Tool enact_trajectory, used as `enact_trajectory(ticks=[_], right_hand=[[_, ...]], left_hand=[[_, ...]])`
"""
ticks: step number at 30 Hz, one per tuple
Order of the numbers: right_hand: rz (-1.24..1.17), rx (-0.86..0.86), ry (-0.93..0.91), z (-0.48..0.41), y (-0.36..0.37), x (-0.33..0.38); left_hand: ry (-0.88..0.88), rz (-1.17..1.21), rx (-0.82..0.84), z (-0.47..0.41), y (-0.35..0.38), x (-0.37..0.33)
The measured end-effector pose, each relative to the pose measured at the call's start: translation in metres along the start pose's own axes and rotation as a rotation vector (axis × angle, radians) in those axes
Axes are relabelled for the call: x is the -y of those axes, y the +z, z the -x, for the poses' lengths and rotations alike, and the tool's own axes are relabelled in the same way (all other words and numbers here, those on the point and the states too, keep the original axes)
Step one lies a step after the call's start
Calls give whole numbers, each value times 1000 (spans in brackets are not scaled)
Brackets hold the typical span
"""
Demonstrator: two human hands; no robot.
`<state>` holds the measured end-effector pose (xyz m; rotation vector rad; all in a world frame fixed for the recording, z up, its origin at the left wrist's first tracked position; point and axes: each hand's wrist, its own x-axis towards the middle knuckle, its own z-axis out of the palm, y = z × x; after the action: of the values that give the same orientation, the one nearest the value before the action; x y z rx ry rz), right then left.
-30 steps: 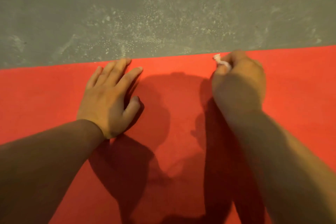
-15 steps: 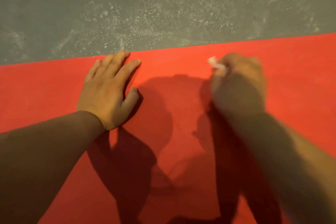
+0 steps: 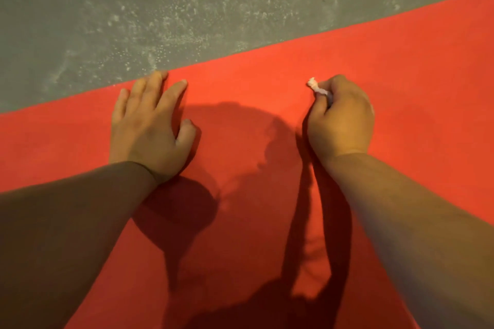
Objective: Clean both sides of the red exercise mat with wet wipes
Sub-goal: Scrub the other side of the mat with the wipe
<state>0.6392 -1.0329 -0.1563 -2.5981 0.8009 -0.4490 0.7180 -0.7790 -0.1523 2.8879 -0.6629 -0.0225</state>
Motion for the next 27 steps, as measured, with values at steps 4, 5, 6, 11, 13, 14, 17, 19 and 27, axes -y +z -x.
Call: enact_trajectory(ticks=[4, 5, 6, 11, 13, 14, 17, 19, 27], right_hand=[[-6, -15, 20, -4, -3, -2], [-22, -13, 0, 1, -3, 2], [-44, 13, -53, 9, -1, 10], [-132, 215, -241, 25, -1, 28], [-135, 324, -171, 2, -10, 23], [-134, 347, -161, -9, -15, 20], [28, 346, -323, -20, -25, 8], [53, 391, -465, -11, -24, 4], [29, 770, -904, 72, -54, 22]], left_hand=[[3, -20, 4, 0, 1, 0], [0, -15, 6, 0, 1, -1], [-6, -12, 2, -1, 0, 0], [6, 17, -20, 0, 0, -1], [14, 20, -43, 2, 1, -2], [2, 16, -50, 4, 0, -1], [-66, -20, 38, 11, -6, -11], [-146, -44, 154, 31, -13, -26], [-332, -60, 856, 128, -56, -90]])
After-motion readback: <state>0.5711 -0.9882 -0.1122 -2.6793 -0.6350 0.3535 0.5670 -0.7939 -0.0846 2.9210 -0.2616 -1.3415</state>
